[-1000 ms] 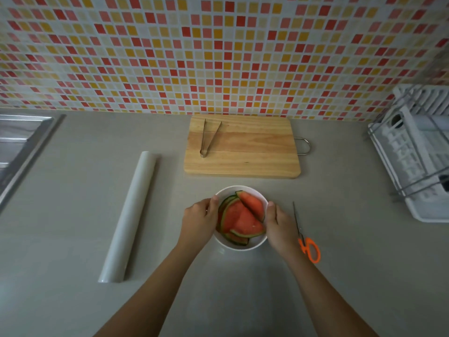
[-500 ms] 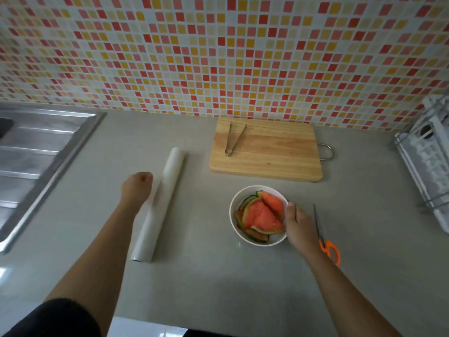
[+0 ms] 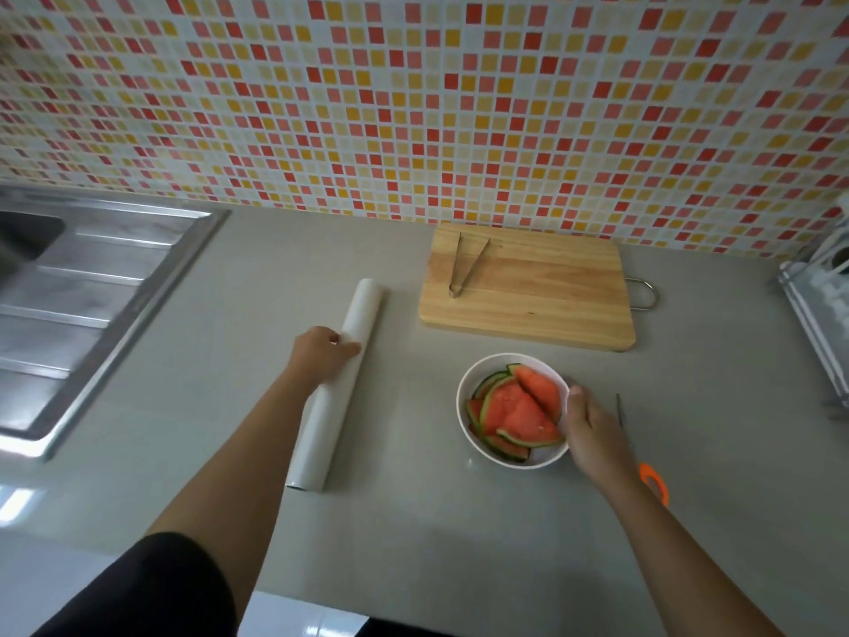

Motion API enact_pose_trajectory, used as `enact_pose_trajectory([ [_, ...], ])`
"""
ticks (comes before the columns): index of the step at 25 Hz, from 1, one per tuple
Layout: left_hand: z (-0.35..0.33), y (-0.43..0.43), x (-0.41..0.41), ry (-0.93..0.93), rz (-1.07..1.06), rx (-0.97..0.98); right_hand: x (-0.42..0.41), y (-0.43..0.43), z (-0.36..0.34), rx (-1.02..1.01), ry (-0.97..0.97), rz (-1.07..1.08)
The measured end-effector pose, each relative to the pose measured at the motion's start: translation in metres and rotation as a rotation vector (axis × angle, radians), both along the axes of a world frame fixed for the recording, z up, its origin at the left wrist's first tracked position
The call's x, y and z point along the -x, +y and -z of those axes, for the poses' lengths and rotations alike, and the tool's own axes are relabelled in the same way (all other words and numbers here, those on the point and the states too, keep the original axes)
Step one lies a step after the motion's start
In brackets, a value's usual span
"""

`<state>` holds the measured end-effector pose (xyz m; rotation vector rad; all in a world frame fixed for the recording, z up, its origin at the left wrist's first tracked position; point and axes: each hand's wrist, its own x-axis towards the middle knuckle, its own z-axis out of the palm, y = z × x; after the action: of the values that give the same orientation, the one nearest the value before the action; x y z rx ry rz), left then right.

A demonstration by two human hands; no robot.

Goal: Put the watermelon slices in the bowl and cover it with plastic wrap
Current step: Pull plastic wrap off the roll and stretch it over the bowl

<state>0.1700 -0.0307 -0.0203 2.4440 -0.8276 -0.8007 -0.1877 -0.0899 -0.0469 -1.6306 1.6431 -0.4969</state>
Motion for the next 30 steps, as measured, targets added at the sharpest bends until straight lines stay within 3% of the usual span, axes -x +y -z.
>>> enact_pose_trajectory([
  [1,-0.007,0.000,0.002,0.064,-0.038,0.060,0.003,-0.001,-0.005,0.027,-0.005,0.002],
  [3,-0.027,0.001,0.010,0.373,-0.076,0.261,0.000,-0.009,-0.024,0.168,-0.097,0.040],
  [5,-0.054,-0.002,0.033,0.665,0.020,0.452,-0.013,-0.025,-0.055,0.296,-0.211,0.022],
  [7,-0.077,-0.008,0.066,0.767,0.122,0.572,-0.035,-0.041,-0.092,0.311,-0.336,-0.052],
  [13,-0.113,-0.026,0.134,0.777,0.237,0.717,-0.080,-0.072,-0.182,0.142,-0.535,-0.079],
  [18,-0.120,-0.029,0.149,0.732,0.305,0.755,-0.082,-0.078,-0.190,0.123,-0.776,-0.015],
  [24,-0.117,-0.030,0.154,0.770,0.338,0.755,-0.080,-0.077,-0.196,0.096,-0.908,0.052],
  [27,-0.114,-0.029,0.155,0.807,0.339,0.767,-0.076,-0.078,-0.200,0.143,-0.865,0.011],
  [30,-0.112,-0.029,0.160,0.801,0.309,0.791,-0.076,-0.079,-0.205,0.275,-0.671,-0.061],
])
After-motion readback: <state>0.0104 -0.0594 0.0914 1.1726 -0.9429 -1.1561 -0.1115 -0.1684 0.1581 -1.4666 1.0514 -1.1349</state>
